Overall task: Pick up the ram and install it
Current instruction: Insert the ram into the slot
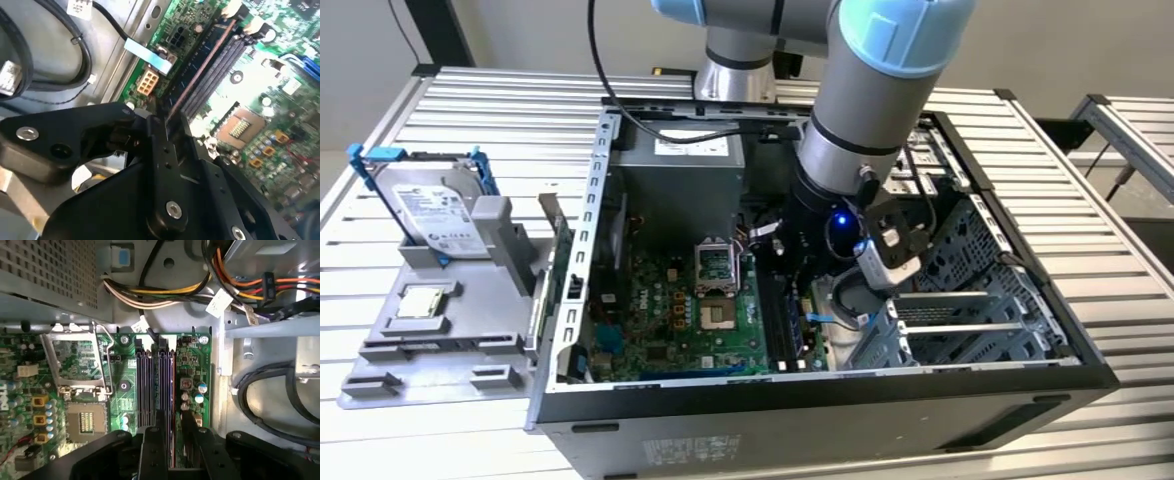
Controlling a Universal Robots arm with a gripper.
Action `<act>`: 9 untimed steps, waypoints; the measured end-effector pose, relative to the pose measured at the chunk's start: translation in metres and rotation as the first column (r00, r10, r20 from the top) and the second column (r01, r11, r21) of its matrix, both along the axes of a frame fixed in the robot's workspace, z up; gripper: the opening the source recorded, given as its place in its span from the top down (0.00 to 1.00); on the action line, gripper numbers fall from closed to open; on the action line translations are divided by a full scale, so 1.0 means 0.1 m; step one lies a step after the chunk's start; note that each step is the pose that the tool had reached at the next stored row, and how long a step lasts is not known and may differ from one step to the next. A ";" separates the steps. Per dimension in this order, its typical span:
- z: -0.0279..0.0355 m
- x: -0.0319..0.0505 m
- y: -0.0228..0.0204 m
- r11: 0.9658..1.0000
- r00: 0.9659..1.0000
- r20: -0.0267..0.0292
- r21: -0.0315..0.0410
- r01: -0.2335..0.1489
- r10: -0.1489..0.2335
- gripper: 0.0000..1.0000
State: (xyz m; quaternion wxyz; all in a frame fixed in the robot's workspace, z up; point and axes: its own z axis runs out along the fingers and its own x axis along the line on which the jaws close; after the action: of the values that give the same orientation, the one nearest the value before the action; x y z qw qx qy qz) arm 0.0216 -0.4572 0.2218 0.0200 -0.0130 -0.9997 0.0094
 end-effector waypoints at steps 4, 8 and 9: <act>0.183 0.000 0.001 1.000 1.000 0.000 0.000 0.000 0.000 0.00; 0.256 -0.002 0.005 1.000 1.000 0.001 0.000 -0.002 0.002 0.00; 0.256 -0.002 0.005 1.000 1.000 0.001 0.000 -0.002 0.002 0.00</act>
State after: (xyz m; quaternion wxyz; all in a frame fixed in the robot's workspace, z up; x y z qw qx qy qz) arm 0.0214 -0.4567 0.2474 0.0195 -0.0121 -0.9997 0.0094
